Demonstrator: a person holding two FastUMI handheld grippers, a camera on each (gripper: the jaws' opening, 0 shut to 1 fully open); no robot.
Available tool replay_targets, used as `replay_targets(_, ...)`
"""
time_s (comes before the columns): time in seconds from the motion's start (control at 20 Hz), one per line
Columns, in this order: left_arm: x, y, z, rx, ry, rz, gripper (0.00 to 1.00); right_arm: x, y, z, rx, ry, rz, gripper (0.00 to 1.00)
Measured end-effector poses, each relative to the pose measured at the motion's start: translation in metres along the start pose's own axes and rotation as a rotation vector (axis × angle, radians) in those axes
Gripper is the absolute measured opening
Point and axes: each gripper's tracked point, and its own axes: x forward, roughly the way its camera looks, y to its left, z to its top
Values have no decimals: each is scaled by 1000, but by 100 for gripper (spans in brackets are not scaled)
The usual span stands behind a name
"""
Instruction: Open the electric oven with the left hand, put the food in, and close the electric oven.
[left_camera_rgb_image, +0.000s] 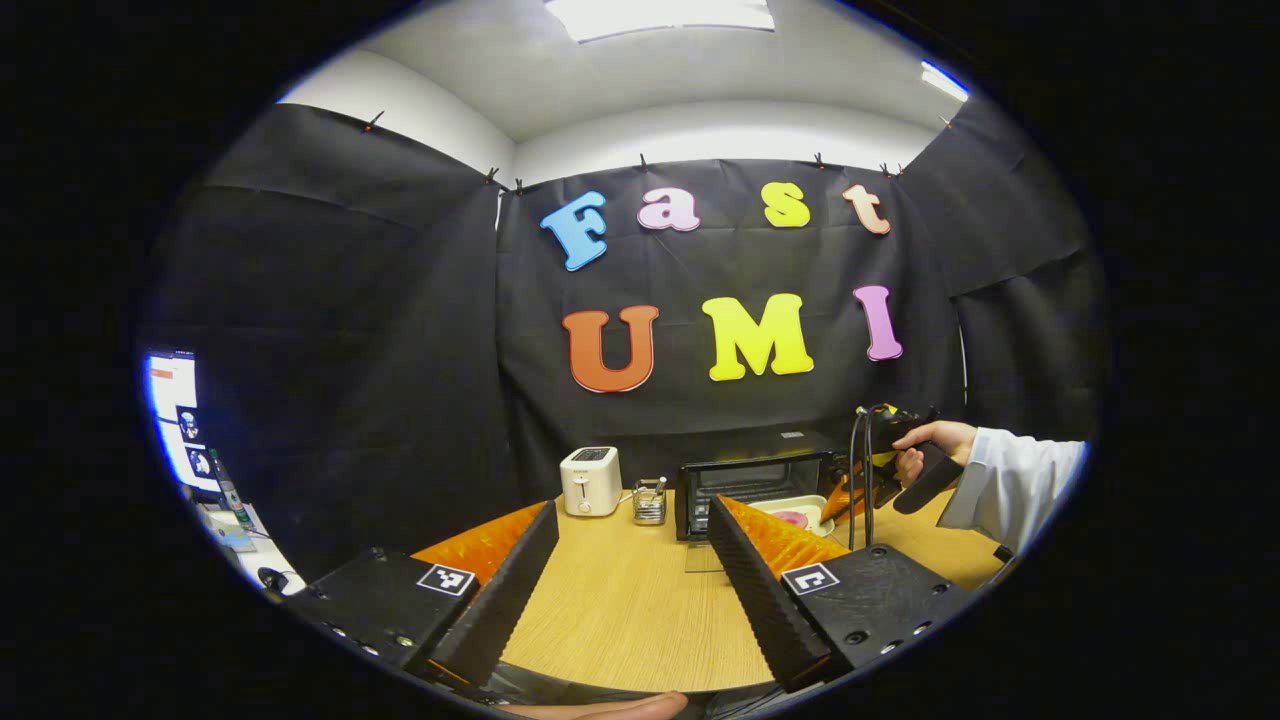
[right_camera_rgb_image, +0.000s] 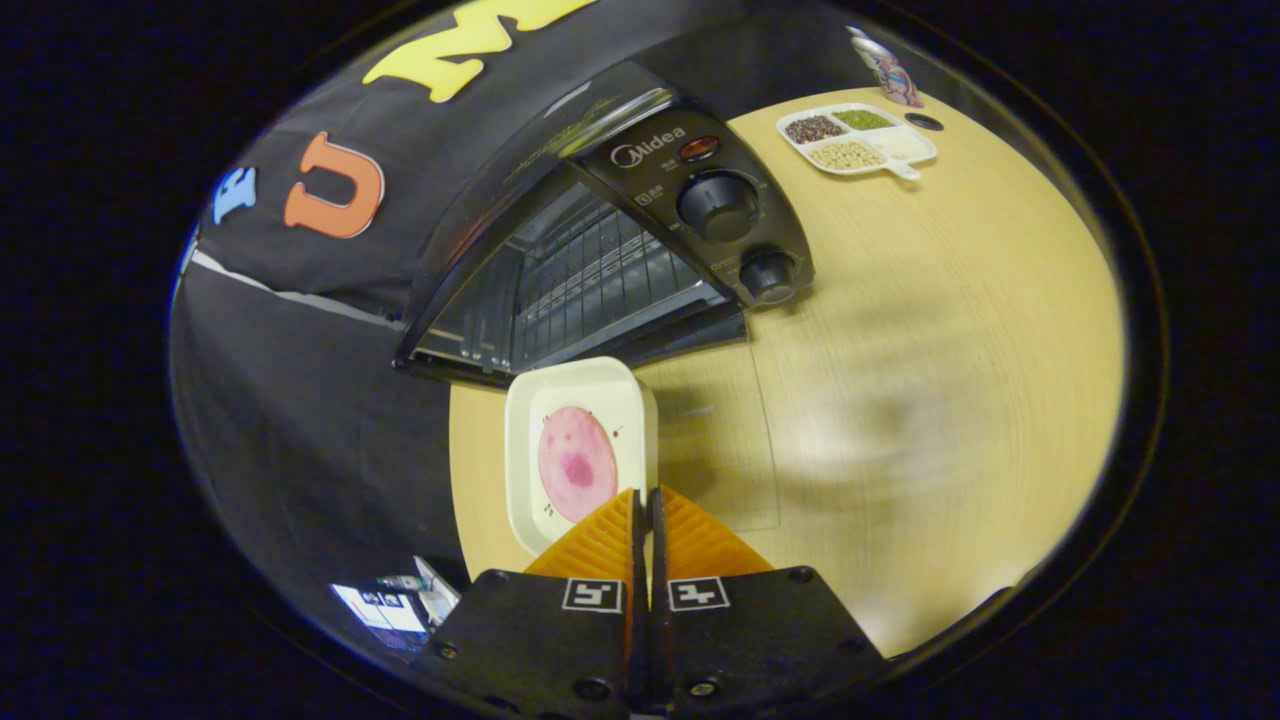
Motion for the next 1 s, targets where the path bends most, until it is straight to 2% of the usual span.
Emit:
replay_targets(0.05, -1, 2, -3, -3, 3, 2, 96, 7, 3, 4, 29, -27, -11, 1)
replay_targets(0.2, -2, 10, -12, -25, 15, 12, 96, 28, 13, 27, 150, -148, -24, 4)
replay_targets(0.25, -2, 13, -15, -32, 24, 17, 96, 34, 20, 32, 197, -188, -8, 1)
replay_targets(0.35, -4, 15, -22, -31, 39, 16, 96, 49, 27, 43, 296, -245, 23, 4)
replay_targets(0.4, -2, 18, -22, -29, 38, 21, 96, 56, 28, 50, 348, -268, 26, 1)
replay_targets(0.5, -3, 20, -23, -21, 34, 19, 96, 69, 29, 60, 417, -311, 21, 4)
replay_targets(0.6, -1, 20, -24, -20, 29, 19, 96, 82, 33, 72, 449, -354, 38, 1)
replay_targets(0.8, 3, 16, -32, -33, 47, 3, 96, 103, 34, 101, 483, -498, 77, 4)
replay_targets(1.0, 8, 19, -42, -25, 69, 0, 95, 108, 42, 121, 377, -637, 113, 2)
